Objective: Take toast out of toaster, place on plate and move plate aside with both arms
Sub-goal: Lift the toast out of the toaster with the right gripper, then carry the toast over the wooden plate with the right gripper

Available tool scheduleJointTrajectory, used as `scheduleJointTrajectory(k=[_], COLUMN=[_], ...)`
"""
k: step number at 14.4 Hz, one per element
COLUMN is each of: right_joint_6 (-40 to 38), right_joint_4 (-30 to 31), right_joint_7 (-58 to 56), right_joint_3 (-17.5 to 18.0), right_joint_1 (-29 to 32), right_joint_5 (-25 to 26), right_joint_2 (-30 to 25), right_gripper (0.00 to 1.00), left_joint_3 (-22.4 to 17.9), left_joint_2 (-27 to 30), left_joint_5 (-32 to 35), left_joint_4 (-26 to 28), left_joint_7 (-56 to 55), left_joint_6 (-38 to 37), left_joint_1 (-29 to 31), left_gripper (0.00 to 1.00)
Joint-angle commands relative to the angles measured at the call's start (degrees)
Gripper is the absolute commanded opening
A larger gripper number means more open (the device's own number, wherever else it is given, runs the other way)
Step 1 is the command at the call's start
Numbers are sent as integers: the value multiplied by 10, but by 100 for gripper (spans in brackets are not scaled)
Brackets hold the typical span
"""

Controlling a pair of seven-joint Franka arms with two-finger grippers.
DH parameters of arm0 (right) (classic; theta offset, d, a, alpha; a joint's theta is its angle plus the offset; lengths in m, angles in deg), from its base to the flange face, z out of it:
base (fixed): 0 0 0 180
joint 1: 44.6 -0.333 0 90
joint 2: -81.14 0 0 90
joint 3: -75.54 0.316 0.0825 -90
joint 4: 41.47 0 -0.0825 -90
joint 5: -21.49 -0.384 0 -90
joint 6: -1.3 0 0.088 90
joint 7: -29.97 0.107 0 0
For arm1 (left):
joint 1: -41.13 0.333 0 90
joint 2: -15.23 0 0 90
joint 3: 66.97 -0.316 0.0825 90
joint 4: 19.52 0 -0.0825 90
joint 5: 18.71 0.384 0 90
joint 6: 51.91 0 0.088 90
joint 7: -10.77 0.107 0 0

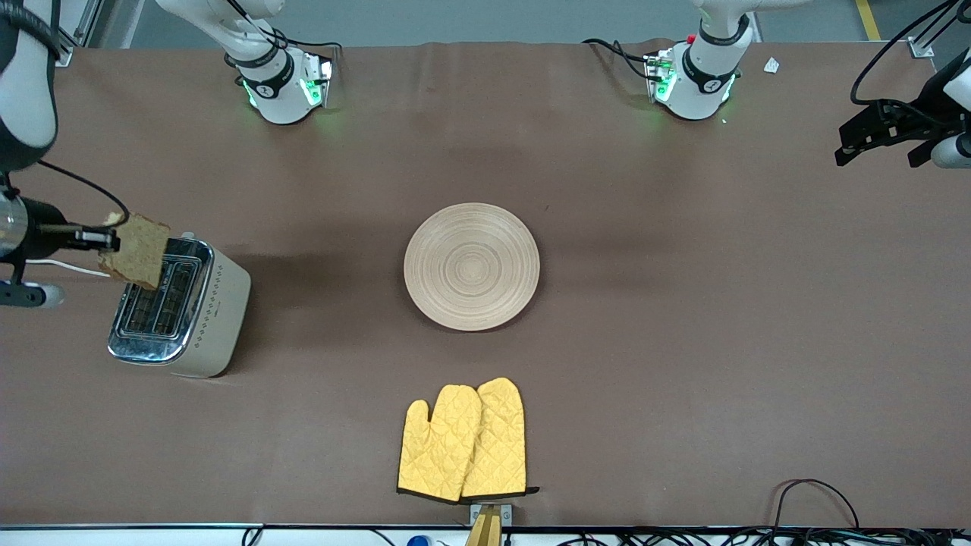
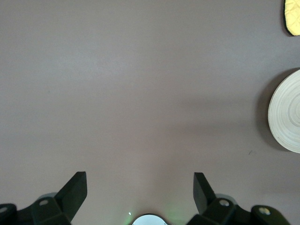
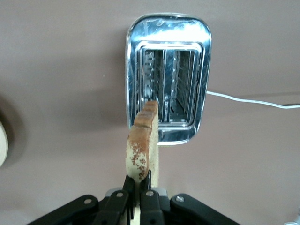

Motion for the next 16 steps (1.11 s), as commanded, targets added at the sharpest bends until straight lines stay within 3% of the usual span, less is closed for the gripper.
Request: scheduleJointTrajectory(k=[1, 6, 13, 14, 16], right_joint_6=[-28, -26, 38, 57, 82], right_joint_4=[-24, -21, -16, -16, -16], right_joint_7=[51, 220, 274, 286, 333], right_joint_3=[-1, -1, -1, 0, -1], right_joint_1=[-90, -239, -318, -325, -321], right_joint_5=[50, 105, 111, 95, -19], right_joint_2=[11, 20, 122, 125, 125], right_gripper=[1, 1, 2, 2, 2], left_joint_3=[-1, 0, 0, 0, 0], left_joint_2=[-8, -8, -8, -8, -8], left_joint_5=[7, 7, 6, 7, 6], left_joint_4=[-18, -19, -18, -18, -18], left_joint_7=[0, 3, 0, 0, 0], left_joint_6=[-13, -13, -13, -13, -13], left_joint_1=[-3, -1, -2, -2, -1], left_gripper=[100, 100, 100, 100, 100])
